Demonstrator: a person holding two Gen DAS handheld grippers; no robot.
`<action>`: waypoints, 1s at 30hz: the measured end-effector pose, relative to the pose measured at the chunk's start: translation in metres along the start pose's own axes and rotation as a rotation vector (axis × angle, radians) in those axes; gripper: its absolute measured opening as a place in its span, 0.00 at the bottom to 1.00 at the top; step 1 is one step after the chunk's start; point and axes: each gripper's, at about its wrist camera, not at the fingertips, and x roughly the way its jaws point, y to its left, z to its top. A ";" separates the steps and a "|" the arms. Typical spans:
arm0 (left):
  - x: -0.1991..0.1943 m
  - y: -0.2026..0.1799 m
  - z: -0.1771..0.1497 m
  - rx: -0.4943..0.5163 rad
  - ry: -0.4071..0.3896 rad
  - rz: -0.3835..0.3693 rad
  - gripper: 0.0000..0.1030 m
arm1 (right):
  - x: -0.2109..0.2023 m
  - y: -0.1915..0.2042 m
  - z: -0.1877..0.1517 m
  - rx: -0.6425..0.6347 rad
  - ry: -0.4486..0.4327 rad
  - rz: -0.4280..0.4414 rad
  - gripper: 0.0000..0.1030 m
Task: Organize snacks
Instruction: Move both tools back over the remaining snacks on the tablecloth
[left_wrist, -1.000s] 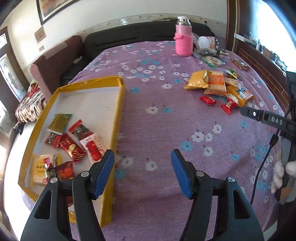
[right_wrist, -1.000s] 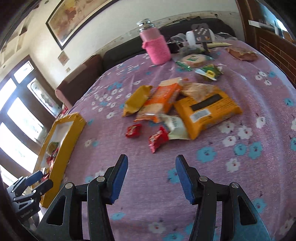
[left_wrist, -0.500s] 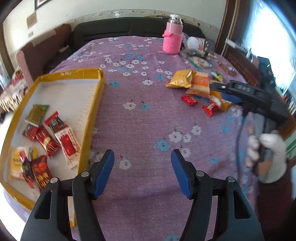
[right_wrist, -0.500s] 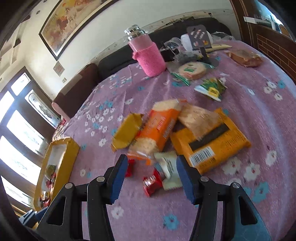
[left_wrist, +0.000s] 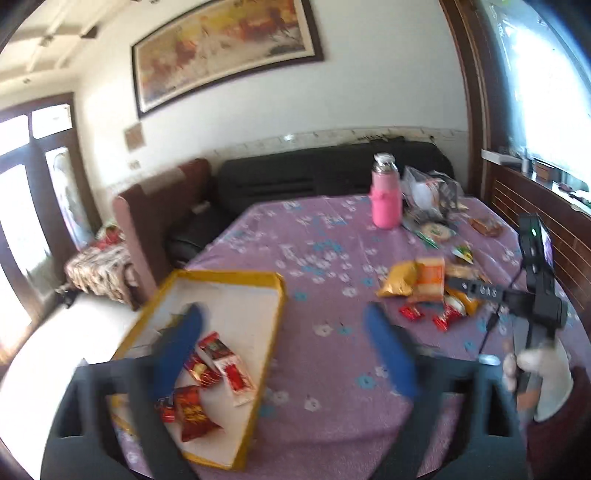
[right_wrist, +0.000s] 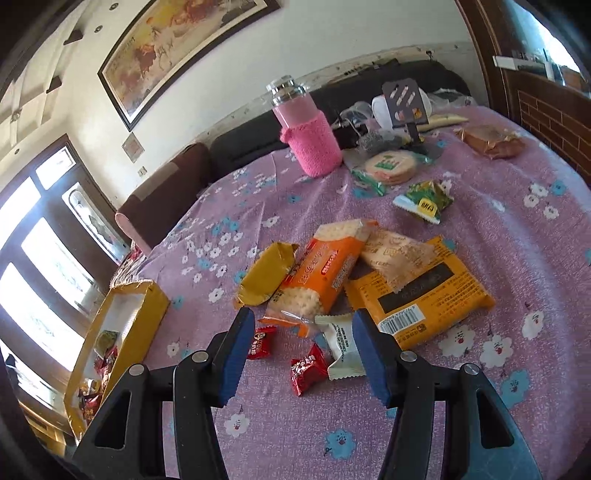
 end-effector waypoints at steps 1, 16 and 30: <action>0.003 -0.001 0.001 0.010 0.033 -0.023 0.99 | -0.002 0.000 0.000 -0.003 -0.007 -0.002 0.56; 0.030 -0.057 -0.031 0.119 0.255 -0.231 0.98 | -0.011 -0.013 -0.004 0.041 -0.025 -0.021 0.56; 0.079 -0.011 0.007 -0.104 0.269 -0.347 0.98 | -0.005 -0.029 -0.002 0.102 0.007 -0.009 0.57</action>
